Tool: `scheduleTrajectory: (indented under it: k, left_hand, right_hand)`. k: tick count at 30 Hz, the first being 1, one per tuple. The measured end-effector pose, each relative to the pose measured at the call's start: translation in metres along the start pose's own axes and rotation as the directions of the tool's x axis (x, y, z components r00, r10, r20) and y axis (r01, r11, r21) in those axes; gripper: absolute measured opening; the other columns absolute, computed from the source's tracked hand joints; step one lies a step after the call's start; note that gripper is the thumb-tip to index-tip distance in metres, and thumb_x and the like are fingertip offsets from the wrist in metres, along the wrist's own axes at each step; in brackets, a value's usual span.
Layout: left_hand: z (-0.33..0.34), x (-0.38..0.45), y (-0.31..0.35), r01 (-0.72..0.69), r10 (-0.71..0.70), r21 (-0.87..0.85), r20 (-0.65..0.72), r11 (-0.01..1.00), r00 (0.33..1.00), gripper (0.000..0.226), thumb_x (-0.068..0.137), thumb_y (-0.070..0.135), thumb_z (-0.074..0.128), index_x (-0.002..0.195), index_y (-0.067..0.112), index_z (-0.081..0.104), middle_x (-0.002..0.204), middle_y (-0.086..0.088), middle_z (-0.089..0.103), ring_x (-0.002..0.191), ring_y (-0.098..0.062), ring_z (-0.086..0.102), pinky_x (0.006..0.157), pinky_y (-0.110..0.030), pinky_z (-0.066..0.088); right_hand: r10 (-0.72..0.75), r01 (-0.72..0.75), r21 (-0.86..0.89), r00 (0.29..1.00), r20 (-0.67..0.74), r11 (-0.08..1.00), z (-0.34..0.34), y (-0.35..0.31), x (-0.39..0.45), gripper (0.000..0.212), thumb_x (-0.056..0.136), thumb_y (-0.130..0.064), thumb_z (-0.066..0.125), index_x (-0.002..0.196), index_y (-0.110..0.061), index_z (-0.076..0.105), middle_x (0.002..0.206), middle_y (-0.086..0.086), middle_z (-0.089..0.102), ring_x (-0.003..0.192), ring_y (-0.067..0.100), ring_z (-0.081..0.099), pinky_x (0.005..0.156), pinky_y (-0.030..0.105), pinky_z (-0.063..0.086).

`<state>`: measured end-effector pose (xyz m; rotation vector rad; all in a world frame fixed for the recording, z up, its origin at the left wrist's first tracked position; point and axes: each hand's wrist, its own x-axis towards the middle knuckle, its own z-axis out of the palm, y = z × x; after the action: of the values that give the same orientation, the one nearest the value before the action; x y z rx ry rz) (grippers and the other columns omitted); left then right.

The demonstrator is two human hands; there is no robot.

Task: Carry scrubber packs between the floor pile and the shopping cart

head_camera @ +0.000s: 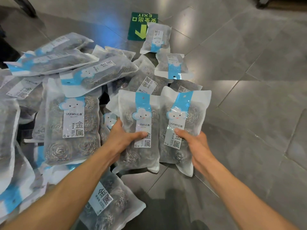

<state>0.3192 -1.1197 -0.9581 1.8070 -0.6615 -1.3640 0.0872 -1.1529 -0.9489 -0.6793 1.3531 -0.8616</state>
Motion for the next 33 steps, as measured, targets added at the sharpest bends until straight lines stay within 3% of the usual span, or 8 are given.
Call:
scheduleTrajectory:
  k: [4,8,12,15,18,22,27,33]
  left_hand:
    - [-0.005,-0.007,0.002,-0.032,0.032,-0.041,-0.009,0.999,0.999,0.069,0.067,0.008,0.095,0.125,0.022,0.06,0.106,-0.001,0.08,0.092,-0.022,0.078,0.086,-0.048,0.063]
    - [-0.014,-0.018,0.028,-0.092,0.094,-0.103,0.021,0.99,0.995,0.061,0.064,0.007,0.091,0.116,0.021,0.062,0.102,-0.002,0.081,0.091,-0.024,0.079,0.077,-0.041,0.064]
    - [-0.028,-0.031,0.076,-0.166,0.172,-0.113,0.043,0.98,0.984,0.076,0.053,0.016,0.091,0.123,0.017,0.062,0.106,-0.002,0.08,0.096,-0.023,0.078,0.086,-0.045,0.061]
    - [-0.041,-0.062,0.126,-0.218,0.223,-0.131,0.026,0.967,0.974,0.071,0.054,0.014,0.09,0.119,0.018,0.064,0.104,-0.003,0.081,0.095,-0.024,0.078,0.086,-0.043,0.06]
    - [-0.06,-0.116,0.189,-0.239,0.242,-0.128,0.014,0.963,0.97,0.074,0.052,0.008,0.097,0.118,0.016,0.066,0.105,-0.007,0.08,0.096,-0.027,0.078,0.087,-0.044,0.06]
    - [-0.095,-0.217,0.307,-0.265,0.262,-0.116,-0.04,0.957,0.964,0.073,0.045,0.01,0.097,0.111,0.019,0.067,0.101,-0.005,0.081,0.092,-0.025,0.078,0.079,-0.04,0.063]
    - [-0.138,-0.378,0.502,-0.297,0.291,-0.143,-0.066,0.944,0.955,0.06,0.056,0.012,0.087,0.112,0.018,0.065,0.101,-0.003,0.081,0.091,-0.022,0.078,0.076,-0.036,0.065]
    - [-0.172,-0.549,0.692,-0.421,0.419,-0.089,-0.041,0.903,0.907,0.063,0.065,0.004,0.085,0.123,0.017,0.063,0.105,0.002,0.08,0.095,-0.017,0.078,0.074,-0.025,0.062]
  right_hand:
    - [-0.006,0.006,0.005,1.0,0.017,1.0,-0.004,-0.008,-0.005,0.032,0.087,-0.002,0.075,0.119,-0.007,0.071,0.107,0.012,0.079,0.101,0.029,0.076,0.09,0.046,0.061]
    - [-0.023,0.021,0.028,0.998,0.061,0.999,-0.011,-0.031,-0.006,0.035,0.087,-0.004,0.074,0.122,-0.006,0.07,0.112,0.015,0.077,0.105,0.032,0.075,0.093,0.049,0.058]
    - [-0.066,0.073,-0.041,0.984,0.166,0.996,-0.005,-0.079,-0.015,0.041,0.077,-0.01,0.076,0.118,-0.008,0.071,0.111,0.015,0.078,0.104,0.032,0.075,0.088,0.048,0.062]
    - [-0.109,0.124,-0.062,0.972,0.208,0.99,0.006,-0.135,-0.039,0.038,0.075,-0.01,0.074,0.113,-0.01,0.072,0.107,0.012,0.079,0.096,0.026,0.077,0.077,0.038,0.064]
    - [-0.09,0.119,-0.098,0.962,0.258,0.988,0.019,-0.208,-0.091,0.039,0.073,-0.013,0.074,0.112,-0.008,0.073,0.102,0.011,0.08,0.091,0.024,0.078,0.07,0.032,0.064]
    - [-0.066,0.118,-0.158,0.953,0.297,0.98,0.04,-0.34,-0.184,0.041,0.071,-0.017,0.075,0.111,-0.009,0.074,0.102,0.013,0.08,0.092,0.027,0.078,0.072,0.036,0.064]
    - [-0.098,0.133,-0.097,0.949,0.3,0.986,0.076,-0.536,-0.331,0.033,0.07,-0.015,0.076,0.103,-0.011,0.075,0.093,0.009,0.081,0.082,0.021,0.079,0.065,0.031,0.063]
    - [-0.148,0.174,-0.051,0.932,0.33,0.983,0.093,-0.723,-0.49,0.048,0.069,-0.014,0.076,0.116,-0.007,0.072,0.102,0.012,0.08,0.088,0.024,0.078,0.069,0.035,0.064]
